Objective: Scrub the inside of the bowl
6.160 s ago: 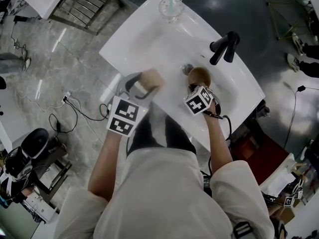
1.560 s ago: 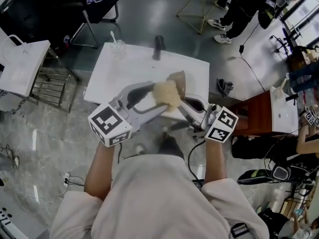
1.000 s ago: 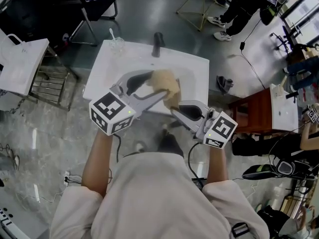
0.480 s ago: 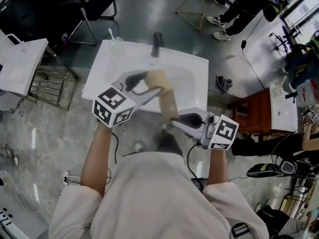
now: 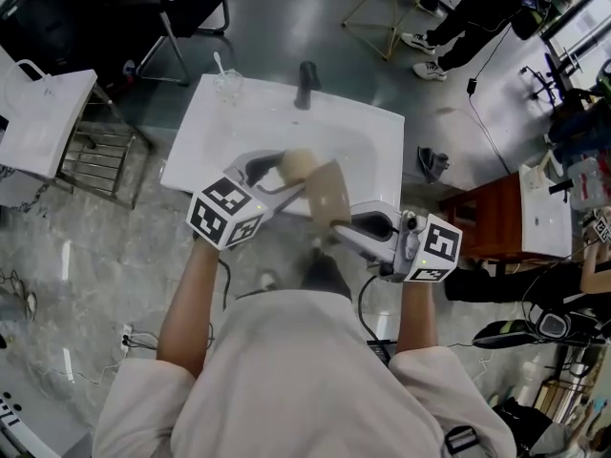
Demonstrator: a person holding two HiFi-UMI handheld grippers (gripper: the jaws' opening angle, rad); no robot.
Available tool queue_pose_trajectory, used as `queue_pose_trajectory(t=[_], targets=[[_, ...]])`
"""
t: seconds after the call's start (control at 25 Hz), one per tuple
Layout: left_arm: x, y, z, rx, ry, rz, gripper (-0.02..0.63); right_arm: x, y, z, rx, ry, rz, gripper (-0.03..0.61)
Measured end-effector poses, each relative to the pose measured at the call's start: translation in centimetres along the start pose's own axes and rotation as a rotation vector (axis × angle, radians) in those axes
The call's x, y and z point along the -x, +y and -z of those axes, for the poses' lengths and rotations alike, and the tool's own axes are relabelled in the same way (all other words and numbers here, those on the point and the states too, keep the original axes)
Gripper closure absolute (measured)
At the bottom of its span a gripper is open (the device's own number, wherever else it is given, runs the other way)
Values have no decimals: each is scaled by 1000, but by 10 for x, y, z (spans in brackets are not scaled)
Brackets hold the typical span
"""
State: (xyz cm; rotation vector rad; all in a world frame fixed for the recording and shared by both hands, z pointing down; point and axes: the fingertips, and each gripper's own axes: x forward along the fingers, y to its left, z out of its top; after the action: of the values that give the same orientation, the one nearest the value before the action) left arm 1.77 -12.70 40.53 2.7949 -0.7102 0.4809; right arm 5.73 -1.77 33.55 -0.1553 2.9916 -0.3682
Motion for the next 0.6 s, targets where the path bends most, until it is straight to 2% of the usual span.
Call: queue_pose_trajectory(t=[0.12, 0.32, 0.6], targets=[[-6, -18, 9, -12, 24, 48, 359, -1, -5, -11, 1, -54, 10, 563], [-11, -50, 10, 28, 2, 108, 359, -1, -29, -16, 16, -55, 123, 563], [-4, -63, 8, -2, 11, 114, 359, 6, -58, -2, 21, -11, 268, 563]])
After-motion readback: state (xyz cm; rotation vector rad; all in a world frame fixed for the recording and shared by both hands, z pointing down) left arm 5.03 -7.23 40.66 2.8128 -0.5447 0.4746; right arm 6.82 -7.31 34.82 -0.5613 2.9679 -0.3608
